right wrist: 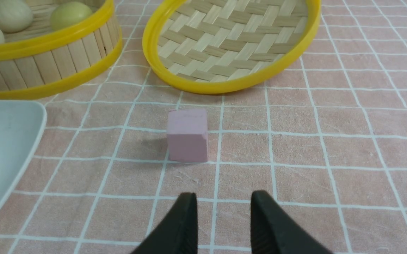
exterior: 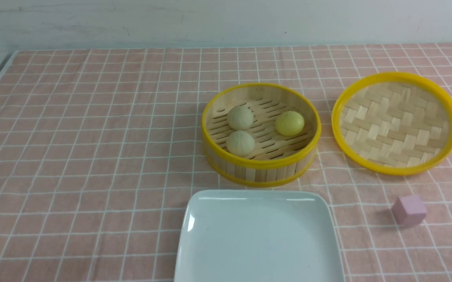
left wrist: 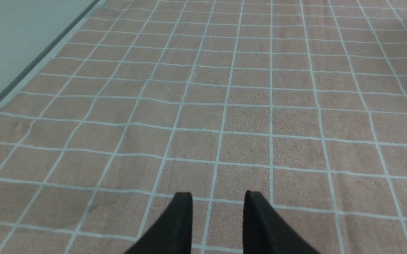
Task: Put the steamed buns into the plate on the pink tablecloth.
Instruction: 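Reach toward a bun in the bamboo steamer with the right gripper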
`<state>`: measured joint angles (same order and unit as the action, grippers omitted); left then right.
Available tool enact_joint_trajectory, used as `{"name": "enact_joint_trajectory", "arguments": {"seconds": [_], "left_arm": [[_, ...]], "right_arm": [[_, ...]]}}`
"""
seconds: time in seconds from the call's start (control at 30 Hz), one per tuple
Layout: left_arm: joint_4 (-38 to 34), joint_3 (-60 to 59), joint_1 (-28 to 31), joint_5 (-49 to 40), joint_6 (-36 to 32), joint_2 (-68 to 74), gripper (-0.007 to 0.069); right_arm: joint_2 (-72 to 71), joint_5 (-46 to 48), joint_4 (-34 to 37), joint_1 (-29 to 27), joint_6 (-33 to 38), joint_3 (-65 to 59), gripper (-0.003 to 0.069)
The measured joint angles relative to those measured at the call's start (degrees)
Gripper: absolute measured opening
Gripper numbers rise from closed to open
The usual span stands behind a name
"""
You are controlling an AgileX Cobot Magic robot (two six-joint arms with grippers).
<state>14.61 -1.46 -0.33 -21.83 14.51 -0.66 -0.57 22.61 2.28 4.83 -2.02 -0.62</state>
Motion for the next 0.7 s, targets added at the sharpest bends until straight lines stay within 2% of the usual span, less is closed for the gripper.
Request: {"name": "enact_joint_trajectory", "arguments": {"seconds": [0.13,0.17,0.27,0.37,0.57,0.7], "left_arm": [[0.0,0.0,0.0,0.0,0.0,0.0,0.0240],[0.0,0.0,0.0,0.0,0.0,0.0,0.0240],[0.0,0.0,0.0,0.0,0.0,0.0,0.0240],[0.0,0.0,0.0,0.0,0.0,0.0,0.0240],[0.0,0.0,0.0,0.0,0.0,0.0,0.0240],[0.1,0.0,0.0,0.0,0.0,0.0,0.0240]], "right_arm": [[0.0,-0.8,2.8,0.0,-2.0,-0.1,0.0239],[0.0,-1.3,5.9,0.0,-3.9,-0.2,0.0239],[0.0,-3.0,21.8,0.0,-12.5,-0.7,0.0239],[0.0,-4.0,33.2,0.0,-16.5,-0.7,0.0239],[0.0,-7.2,43.2,0.0,-17.4,-0.7,0.0237],[0.0,-8.7,44.4,0.0,-12.7,0.0,0.0171]]}}
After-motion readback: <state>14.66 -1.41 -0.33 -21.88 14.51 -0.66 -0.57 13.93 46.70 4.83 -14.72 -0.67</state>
